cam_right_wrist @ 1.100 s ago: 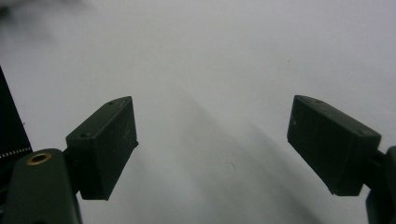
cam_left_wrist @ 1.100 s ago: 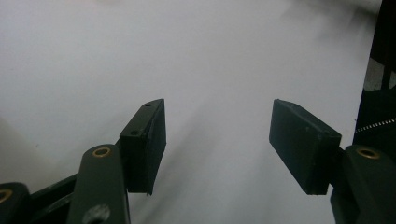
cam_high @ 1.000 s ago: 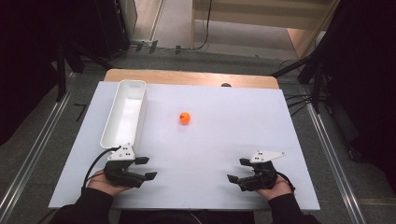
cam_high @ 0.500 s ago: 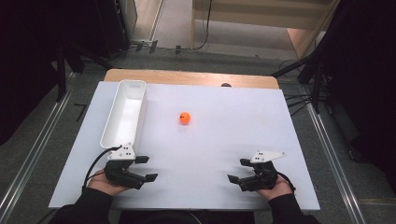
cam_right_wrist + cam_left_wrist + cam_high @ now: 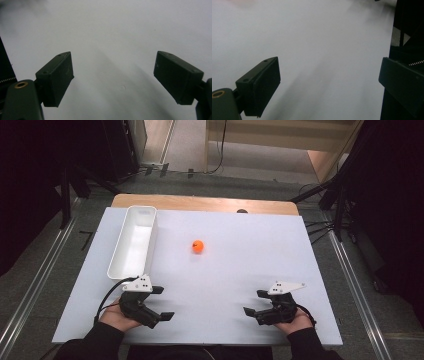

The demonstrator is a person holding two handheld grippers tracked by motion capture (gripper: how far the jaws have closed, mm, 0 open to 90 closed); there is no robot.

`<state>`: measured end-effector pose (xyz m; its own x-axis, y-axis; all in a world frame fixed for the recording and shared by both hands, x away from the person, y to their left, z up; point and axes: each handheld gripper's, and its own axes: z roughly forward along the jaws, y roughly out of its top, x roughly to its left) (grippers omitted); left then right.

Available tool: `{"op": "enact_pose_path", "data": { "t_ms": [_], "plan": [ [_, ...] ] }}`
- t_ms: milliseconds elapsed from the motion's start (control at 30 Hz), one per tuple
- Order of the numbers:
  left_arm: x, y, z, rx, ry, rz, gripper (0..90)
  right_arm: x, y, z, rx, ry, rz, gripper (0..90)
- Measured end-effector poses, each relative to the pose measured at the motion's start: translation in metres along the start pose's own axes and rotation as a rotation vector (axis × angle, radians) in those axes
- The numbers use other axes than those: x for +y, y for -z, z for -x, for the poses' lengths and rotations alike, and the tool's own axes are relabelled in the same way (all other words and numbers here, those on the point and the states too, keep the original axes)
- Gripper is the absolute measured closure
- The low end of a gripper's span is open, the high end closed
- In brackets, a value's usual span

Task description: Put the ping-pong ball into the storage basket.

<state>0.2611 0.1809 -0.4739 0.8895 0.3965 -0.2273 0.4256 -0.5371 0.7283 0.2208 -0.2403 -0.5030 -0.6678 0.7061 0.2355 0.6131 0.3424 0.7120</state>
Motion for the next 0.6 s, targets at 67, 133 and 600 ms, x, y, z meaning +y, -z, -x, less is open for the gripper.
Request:
{"op": "enact_pose_path", "data": {
  "t_ms": [67, 133, 600],
  "plan": [
    [0.0013, -0.0020, 0.0008, -0.004, 0.000, -0.001, 4.2, 0.0000, 0.0001, -0.0001, 0.000, 0.002, -0.002, 14.6],
    [0.0027, -0.0034, 0.0019, 0.004, -0.006, -0.003, 4.2, -0.0002, 0.0000, -0.0001, 0.000, 0.006, -0.002, 14.6],
    [0.0102, -0.0095, -0.0010, 0.079, 0.027, -0.021, 4.4, -0.0005, -0.0001, -0.0001, -0.003, 0.005, -0.005, 14.6]
  ]
}}
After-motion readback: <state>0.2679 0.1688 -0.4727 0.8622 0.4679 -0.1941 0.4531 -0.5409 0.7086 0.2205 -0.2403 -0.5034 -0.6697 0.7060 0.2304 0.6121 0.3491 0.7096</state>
